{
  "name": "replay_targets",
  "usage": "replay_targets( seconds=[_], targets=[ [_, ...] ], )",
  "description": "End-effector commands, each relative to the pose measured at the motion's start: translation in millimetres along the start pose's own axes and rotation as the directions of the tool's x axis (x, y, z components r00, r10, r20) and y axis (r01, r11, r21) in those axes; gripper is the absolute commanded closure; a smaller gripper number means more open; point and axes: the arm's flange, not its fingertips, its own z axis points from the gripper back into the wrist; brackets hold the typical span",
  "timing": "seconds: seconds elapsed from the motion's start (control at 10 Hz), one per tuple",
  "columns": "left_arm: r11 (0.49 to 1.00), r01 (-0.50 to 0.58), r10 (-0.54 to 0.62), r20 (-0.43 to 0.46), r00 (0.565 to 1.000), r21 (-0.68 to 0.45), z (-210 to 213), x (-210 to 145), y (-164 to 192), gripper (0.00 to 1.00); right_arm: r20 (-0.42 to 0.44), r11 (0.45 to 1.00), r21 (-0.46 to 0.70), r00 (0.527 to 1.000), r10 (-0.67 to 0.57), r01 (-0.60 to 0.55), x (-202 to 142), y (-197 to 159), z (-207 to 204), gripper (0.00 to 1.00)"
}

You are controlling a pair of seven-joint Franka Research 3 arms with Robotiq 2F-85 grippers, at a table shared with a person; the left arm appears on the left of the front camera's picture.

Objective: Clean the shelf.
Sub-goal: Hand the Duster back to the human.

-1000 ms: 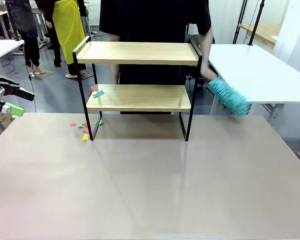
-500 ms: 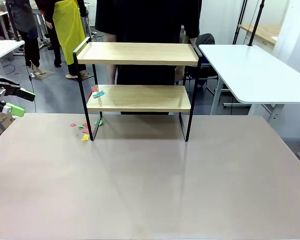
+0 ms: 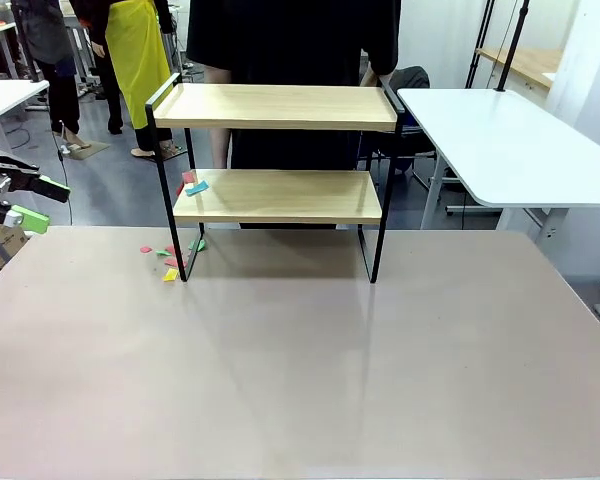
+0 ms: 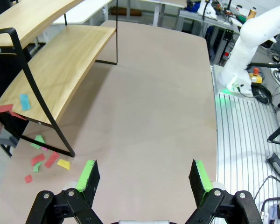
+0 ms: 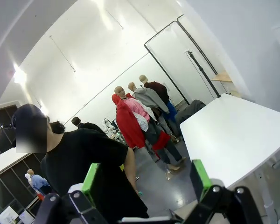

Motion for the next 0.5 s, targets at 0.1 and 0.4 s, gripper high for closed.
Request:
replay_targets(
  seconds=[0.1,0.4],
  targets=[
    [1.0,-0.001,0.001,0.029,1.0,0.002,0.0,2.9,-0.4,0.0,0.004,1.0,-0.001,1.0,0.002,-0.002,-2.9,-0.5,1.8,0.0],
    [1.0,-0.001,0.001,0.029,1.0,0.002,0.0,2.9,-0.4,0.0,0.004,1.0,-0.001,1.0,0.002,-0.002,-2.9,-0.5,1.8,0.0]
  ],
)
